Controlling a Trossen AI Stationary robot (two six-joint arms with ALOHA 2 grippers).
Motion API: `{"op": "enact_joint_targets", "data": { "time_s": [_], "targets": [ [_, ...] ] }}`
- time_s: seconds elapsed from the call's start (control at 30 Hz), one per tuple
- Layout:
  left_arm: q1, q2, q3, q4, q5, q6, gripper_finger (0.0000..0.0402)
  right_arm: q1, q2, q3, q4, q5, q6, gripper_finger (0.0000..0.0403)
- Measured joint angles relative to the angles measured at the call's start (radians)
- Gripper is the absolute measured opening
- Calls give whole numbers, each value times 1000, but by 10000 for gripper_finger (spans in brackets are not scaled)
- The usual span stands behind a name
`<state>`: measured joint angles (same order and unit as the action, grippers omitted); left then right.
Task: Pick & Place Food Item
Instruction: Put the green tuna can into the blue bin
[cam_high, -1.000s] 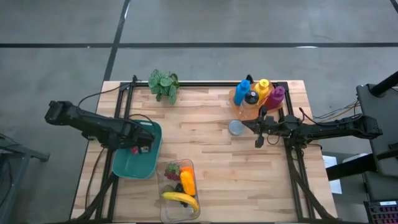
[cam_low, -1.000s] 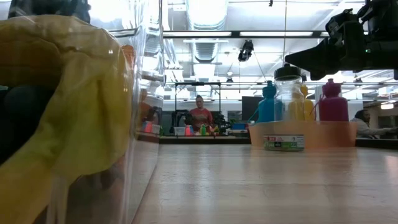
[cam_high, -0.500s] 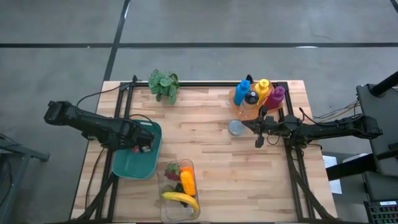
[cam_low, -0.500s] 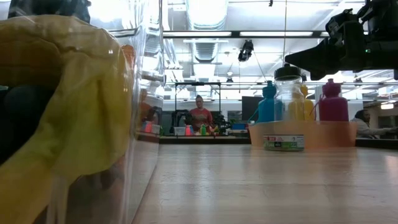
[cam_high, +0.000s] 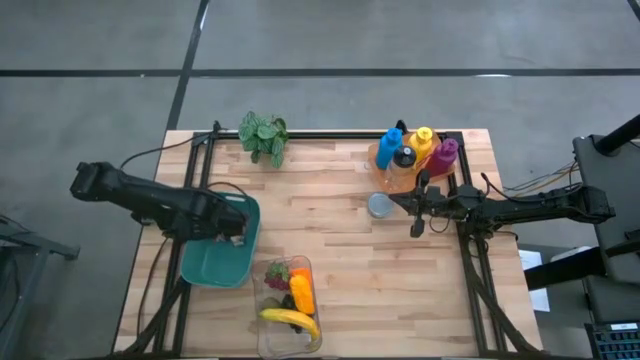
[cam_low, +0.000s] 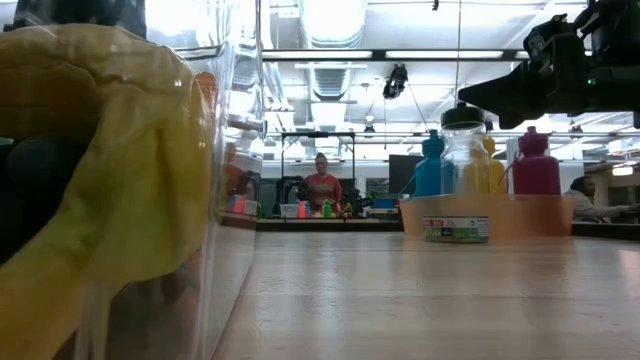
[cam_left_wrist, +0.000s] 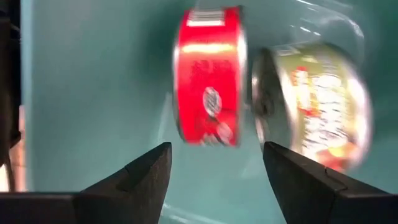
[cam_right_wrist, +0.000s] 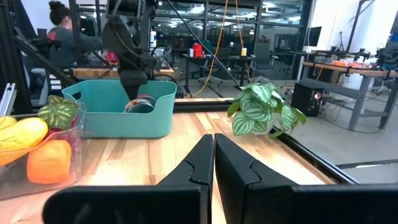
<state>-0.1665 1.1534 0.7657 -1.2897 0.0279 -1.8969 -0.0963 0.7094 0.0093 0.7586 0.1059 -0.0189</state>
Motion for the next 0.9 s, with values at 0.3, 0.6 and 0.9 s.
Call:
{"op": "enact_joint_targets", "data": {
  "time_s": [0.3,0.6,0.9],
  "targets": [
    [0,0,216,-172,-61,72,260,0,0,0,0,0,0,12],
    [0,5,362,-192,-379,222,259,0,0,0,0,0,0,12],
    [5,21,347,98,-664,608,259,0,0,0,0,0,0,12]
  ]
}}
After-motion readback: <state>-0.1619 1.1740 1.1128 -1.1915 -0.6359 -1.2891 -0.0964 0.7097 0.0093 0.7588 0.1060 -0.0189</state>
